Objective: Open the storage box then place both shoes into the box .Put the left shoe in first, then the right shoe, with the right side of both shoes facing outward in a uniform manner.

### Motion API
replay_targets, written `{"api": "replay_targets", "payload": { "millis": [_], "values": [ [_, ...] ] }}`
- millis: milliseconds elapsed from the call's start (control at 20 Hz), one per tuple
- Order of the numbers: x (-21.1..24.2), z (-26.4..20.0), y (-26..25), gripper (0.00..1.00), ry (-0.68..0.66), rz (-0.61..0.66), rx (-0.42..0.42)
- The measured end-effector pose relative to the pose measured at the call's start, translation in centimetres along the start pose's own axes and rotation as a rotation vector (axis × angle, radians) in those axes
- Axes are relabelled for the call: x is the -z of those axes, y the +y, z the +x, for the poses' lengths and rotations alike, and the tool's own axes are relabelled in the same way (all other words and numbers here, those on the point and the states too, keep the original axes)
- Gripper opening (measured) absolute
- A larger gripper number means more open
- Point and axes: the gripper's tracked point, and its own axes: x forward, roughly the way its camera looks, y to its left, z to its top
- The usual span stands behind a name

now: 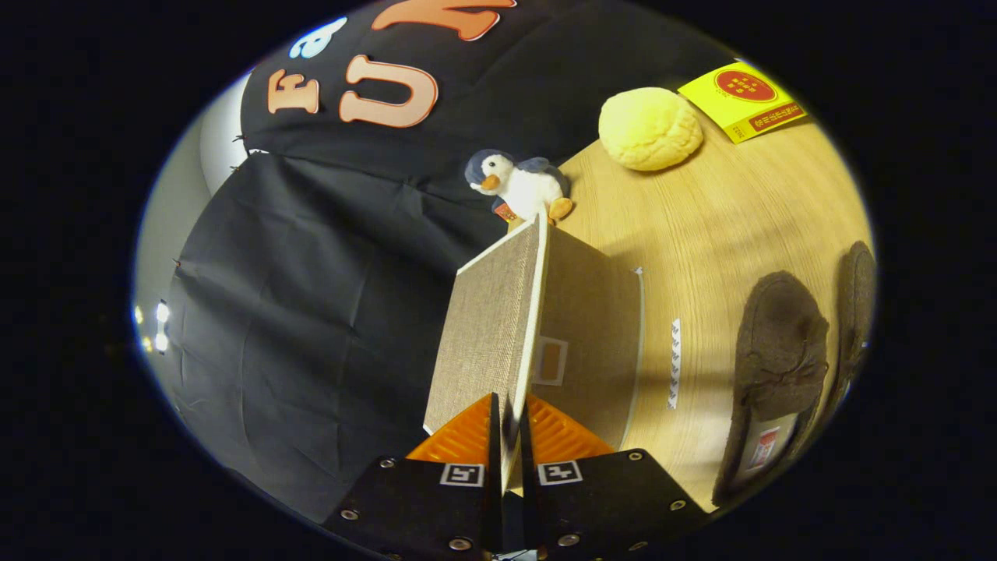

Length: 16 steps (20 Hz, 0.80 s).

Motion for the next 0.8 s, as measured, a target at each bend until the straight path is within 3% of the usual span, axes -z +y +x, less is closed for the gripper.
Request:
{"api": "replay_targets", "payload": {
  "millis": [150,500,800],
  "values": [
    [-0.7,-0.5,1.6,0.03,-0.021,0.008,-0.018],
    [-3.0,-1.7,11.9,0.05,-0.094,-0.063,-0.167],
    [-2.9,1.3,19.8,0.05,-0.077,-0.126,-0.23]
  ]
}}
